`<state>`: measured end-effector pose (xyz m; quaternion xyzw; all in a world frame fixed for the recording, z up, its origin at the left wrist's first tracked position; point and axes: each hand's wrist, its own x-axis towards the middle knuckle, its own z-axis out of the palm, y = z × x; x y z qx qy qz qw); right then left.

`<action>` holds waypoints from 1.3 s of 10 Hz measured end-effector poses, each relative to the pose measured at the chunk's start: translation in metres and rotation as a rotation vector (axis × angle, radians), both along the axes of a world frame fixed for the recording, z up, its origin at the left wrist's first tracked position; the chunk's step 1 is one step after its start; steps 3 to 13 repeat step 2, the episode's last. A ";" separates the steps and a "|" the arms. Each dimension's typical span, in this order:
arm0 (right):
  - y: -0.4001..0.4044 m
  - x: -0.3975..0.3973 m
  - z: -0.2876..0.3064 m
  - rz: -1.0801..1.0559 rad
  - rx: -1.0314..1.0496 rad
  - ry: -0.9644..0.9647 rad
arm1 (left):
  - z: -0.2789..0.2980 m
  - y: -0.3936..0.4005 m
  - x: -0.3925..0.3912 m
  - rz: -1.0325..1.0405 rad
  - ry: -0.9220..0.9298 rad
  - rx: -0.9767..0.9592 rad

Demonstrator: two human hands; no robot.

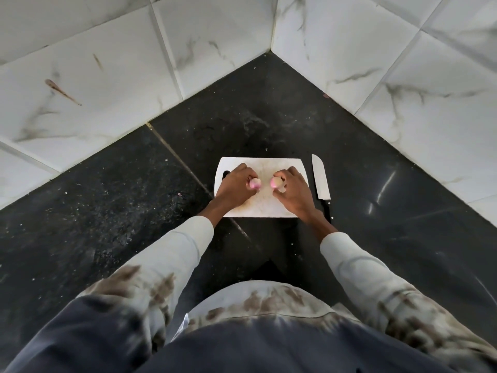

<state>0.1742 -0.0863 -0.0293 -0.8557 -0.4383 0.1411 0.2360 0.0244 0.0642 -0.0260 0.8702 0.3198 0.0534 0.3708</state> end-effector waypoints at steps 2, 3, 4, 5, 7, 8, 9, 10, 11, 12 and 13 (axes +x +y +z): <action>0.002 -0.005 -0.004 0.040 -0.005 0.002 | 0.009 -0.001 -0.002 -0.037 0.043 0.009; 0.002 -0.005 -0.004 0.040 -0.005 0.002 | 0.009 -0.001 -0.002 -0.037 0.043 0.009; 0.002 -0.005 -0.004 0.040 -0.005 0.002 | 0.009 -0.001 -0.002 -0.037 0.043 0.009; 0.002 -0.005 -0.004 0.040 -0.005 0.002 | 0.009 -0.001 -0.002 -0.037 0.043 0.009; 0.002 -0.005 -0.004 0.040 -0.005 0.002 | 0.009 -0.001 -0.002 -0.037 0.043 0.009; 0.002 -0.005 -0.004 0.040 -0.005 0.002 | 0.009 -0.001 -0.002 -0.037 0.043 0.009; 0.002 -0.005 -0.004 0.040 -0.005 0.002 | 0.009 -0.001 -0.002 -0.037 0.043 0.009; 0.002 -0.005 -0.004 0.040 -0.005 0.002 | 0.009 -0.001 -0.002 -0.037 0.043 0.009; 0.002 -0.005 -0.004 0.040 -0.005 0.002 | 0.009 -0.001 -0.002 -0.037 0.043 0.009; 0.002 -0.005 -0.004 0.040 -0.005 0.002 | 0.009 -0.001 -0.002 -0.037 0.043 0.009; 0.002 -0.005 -0.004 0.040 -0.005 0.002 | 0.009 -0.001 -0.002 -0.037 0.043 0.009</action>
